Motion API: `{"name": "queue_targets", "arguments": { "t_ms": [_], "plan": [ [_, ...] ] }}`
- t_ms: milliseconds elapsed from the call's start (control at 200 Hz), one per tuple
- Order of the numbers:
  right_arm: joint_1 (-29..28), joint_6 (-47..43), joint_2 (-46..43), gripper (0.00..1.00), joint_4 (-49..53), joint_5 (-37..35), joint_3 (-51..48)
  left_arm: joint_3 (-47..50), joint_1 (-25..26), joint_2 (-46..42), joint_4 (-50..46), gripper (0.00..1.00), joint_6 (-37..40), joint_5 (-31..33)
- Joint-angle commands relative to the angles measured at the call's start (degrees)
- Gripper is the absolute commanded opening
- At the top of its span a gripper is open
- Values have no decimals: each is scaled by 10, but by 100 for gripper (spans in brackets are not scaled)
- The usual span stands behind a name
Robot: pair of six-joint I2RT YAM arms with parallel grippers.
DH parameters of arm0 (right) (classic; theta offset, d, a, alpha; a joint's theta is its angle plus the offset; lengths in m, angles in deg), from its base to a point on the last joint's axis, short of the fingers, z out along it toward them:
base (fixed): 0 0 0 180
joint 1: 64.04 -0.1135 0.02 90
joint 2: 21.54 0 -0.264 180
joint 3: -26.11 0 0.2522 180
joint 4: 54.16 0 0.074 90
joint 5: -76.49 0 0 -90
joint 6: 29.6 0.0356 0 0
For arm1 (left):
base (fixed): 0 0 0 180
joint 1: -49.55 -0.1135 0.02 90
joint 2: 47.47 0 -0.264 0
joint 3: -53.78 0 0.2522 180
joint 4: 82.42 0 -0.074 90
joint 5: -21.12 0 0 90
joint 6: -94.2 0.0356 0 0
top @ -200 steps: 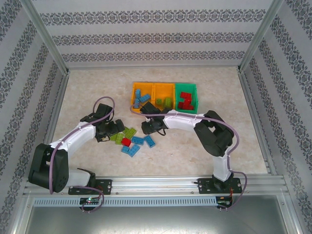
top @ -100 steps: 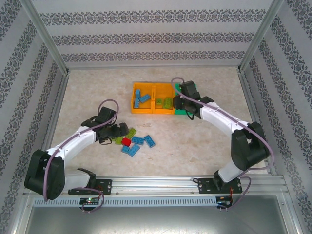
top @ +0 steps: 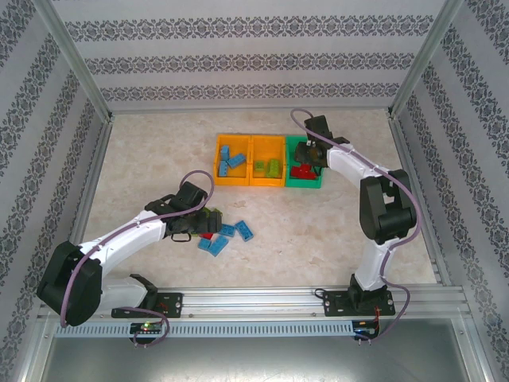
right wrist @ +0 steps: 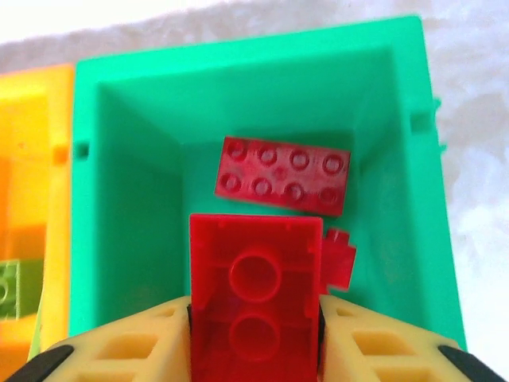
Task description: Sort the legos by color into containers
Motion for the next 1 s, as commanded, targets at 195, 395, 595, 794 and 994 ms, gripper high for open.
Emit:
{"name": "queue_targets", "arguments": {
  "t_ms": [195, 395, 595, 794, 994],
  "plan": [
    [8, -2, -7, 63, 16, 33, 4, 0, 29, 5, -18, 77, 32, 16],
    [6, 7, -54, 67, -2, 43, -46, 11, 38, 8, -24, 76, 45, 15],
    [6, 7, -76, 68, -3, 43, -63, 11, 42, 23, -28, 77, 68, 38],
    [6, 16, -97, 72, -20, 59, -76, 0, 42, 50, -17, 75, 80, 43],
    [8, 18, -116, 74, -23, 65, -83, -7, 42, 65, -13, 66, 91, 57]
  ]
}}
